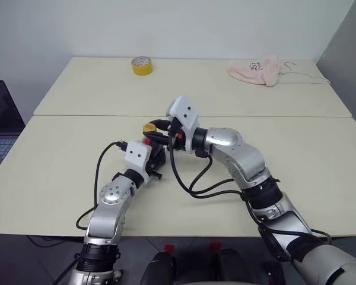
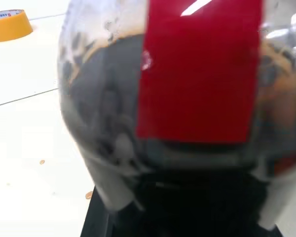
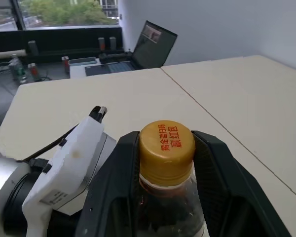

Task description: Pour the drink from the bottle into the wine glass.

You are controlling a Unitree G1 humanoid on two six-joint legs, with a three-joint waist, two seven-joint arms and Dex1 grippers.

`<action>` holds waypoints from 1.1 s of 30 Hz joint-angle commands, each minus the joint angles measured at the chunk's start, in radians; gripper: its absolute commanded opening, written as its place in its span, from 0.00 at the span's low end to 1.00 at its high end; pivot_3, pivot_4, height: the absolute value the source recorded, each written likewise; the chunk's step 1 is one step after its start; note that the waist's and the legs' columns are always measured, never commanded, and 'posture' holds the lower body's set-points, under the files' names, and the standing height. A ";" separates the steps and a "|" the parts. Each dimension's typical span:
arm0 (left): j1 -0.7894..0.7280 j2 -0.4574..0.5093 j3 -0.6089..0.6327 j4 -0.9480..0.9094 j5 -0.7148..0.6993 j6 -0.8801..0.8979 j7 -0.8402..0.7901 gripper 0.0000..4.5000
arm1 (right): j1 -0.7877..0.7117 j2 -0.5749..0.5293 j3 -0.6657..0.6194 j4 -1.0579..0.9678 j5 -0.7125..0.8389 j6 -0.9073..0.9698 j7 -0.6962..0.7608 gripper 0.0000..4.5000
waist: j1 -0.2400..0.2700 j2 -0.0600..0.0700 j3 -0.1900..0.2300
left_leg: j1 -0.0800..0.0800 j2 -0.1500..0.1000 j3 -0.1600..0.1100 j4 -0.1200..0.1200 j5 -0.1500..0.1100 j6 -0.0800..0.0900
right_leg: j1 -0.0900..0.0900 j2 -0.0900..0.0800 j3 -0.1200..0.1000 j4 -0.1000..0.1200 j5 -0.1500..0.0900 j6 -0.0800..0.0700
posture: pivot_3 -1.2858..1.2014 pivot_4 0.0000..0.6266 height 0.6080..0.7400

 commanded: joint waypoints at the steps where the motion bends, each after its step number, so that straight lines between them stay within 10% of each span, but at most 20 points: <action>1: 0.017 0.012 0.020 -0.066 -0.019 0.006 -0.007 0.21 | -0.073 -0.047 -0.043 0.100 0.008 -0.195 0.157 0.28 | -0.001 0.000 0.000 | 0.000 0.000 0.000 0.000 0.000 0.000 | 0.000 0.000 0.000 0.000 0.000 0.000 | 0.52 0.24 1.00; 14: 0.018 0.002 0.010 -0.081 -0.017 0.016 -0.007 0.20 | -0.166 -0.045 -0.082 0.334 0.028 -0.344 0.276 0.28 | -0.014 0.000 0.000 | -0.001 0.001 0.000 0.000 0.001 -0.001 | -0.001 -0.001 0.000 0.000 0.000 0.000 | 0.52 0.24 1.00; 22: 0.018 0.004 0.010 -0.091 -0.018 0.021 -0.011 0.20 | -0.063 -0.037 -0.105 0.125 0.025 -0.205 0.158 0.88 | -0.013 0.000 0.000 | -0.001 0.002 0.001 0.000 0.001 -0.002 | -0.001 -0.002 0.000 0.000 0.000 0.000 | 0.52 0.24 1.00; 33: 0.011 0.002 0.008 -0.100 -0.013 0.030 -0.009 0.20 | 0.080 0.026 -0.045 -0.178 -0.020 0.039 -0.090 0.89 | -0.012 0.000 0.000 | -0.001 0.002 0.000 0.000 0.001 -0.002 | -0.001 -0.001 0.000 0.001 0.000 -0.001 | 0.52 0.24 1.00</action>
